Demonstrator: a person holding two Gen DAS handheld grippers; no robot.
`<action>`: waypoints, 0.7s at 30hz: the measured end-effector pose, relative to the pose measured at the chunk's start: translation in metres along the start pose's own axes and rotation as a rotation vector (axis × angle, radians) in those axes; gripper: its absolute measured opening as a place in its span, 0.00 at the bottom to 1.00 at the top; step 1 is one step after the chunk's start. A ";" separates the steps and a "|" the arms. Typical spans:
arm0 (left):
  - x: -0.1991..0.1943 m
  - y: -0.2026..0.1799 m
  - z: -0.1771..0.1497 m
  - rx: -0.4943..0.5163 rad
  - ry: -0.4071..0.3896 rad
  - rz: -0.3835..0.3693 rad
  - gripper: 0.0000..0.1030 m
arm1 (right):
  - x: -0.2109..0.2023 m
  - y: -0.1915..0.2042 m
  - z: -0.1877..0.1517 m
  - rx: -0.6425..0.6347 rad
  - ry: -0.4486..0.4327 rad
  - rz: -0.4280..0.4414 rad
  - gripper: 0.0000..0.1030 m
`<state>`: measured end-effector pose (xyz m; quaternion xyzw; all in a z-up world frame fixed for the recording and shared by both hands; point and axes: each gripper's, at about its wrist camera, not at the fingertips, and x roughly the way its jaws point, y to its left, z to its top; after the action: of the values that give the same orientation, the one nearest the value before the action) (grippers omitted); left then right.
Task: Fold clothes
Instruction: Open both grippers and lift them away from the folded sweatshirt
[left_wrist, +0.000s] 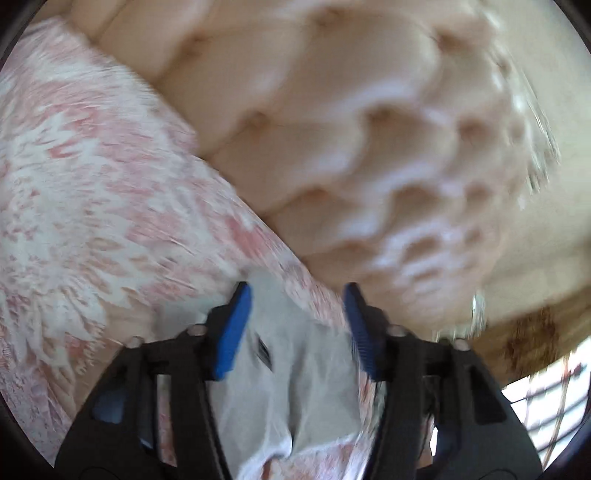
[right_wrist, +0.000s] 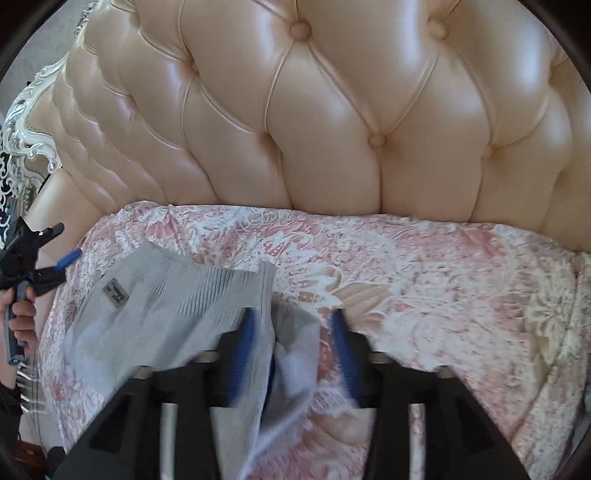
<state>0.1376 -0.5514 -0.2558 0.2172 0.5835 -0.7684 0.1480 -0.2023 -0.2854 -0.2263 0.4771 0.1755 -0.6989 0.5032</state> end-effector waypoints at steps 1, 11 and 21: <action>0.009 -0.010 -0.006 0.052 0.036 0.010 0.41 | -0.006 0.000 -0.001 -0.001 -0.012 -0.013 0.57; 0.078 -0.034 -0.056 0.319 0.215 0.428 0.15 | 0.014 0.055 -0.049 0.057 0.014 0.190 0.58; -0.010 0.007 -0.058 0.142 0.164 0.245 0.09 | -0.017 0.017 -0.070 0.083 -0.018 0.117 0.65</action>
<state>0.1588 -0.4978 -0.2699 0.3587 0.5072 -0.7635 0.1767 -0.1525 -0.2329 -0.2417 0.5007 0.1136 -0.6792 0.5245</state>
